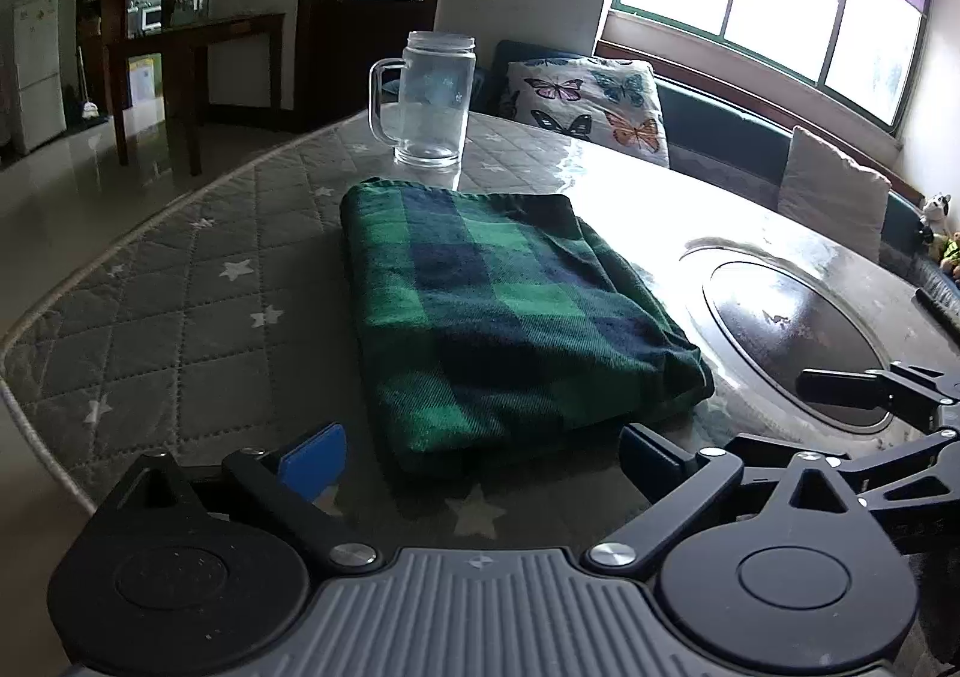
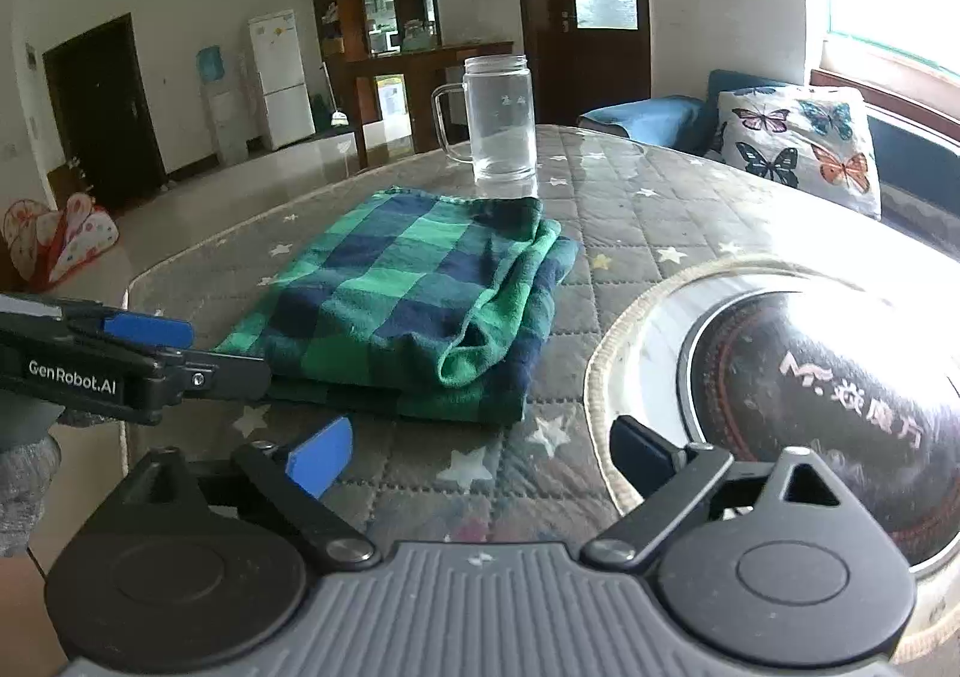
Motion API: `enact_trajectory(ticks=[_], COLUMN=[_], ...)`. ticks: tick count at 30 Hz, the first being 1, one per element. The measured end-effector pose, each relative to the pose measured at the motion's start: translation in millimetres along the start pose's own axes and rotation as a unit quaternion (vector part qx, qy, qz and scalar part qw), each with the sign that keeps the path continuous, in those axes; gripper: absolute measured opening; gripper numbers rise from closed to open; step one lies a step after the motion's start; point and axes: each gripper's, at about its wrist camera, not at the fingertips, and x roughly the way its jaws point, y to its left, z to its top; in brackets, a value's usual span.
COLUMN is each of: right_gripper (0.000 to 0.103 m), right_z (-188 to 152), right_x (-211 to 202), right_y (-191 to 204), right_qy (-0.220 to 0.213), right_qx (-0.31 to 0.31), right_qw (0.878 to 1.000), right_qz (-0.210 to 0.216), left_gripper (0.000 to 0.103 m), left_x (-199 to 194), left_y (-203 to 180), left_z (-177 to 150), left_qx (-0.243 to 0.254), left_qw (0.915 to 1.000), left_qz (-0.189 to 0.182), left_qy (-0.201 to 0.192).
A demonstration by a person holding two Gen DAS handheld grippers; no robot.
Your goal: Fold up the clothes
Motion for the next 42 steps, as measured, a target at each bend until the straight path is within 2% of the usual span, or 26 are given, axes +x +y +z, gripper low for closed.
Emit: enact_trajectory(ticks=[4,15,33,42], right_gripper=[0.103,0.103,0.103,0.103], right_z=[-4,-15,-28,-34], right_x=[-5,-11,-9,-9], right_y=[1,10,24,29], right_qy=[-0.009,-0.016,0.011,0.018], right_qx=[0.005,0.012,0.014,0.012], right_qw=[1.0,0.999,1.0,1.0], right_qz=[-0.007,-0.026,-0.019,-0.015], left_gripper=[0.103,0.103,0.103,0.103], left_x=[-3,-7,-18,-19], left_y=[-1,-2,-5,-9], left_z=[-4,-18,-32,-37], left_qx=[0.0,-0.011,-0.009,-0.01], left_qw=[1.0,0.9995,0.9979,0.9978], left_qz=[0.006,0.027,0.064,0.066], left_qy=[0.003,0.011,0.003,0.007])
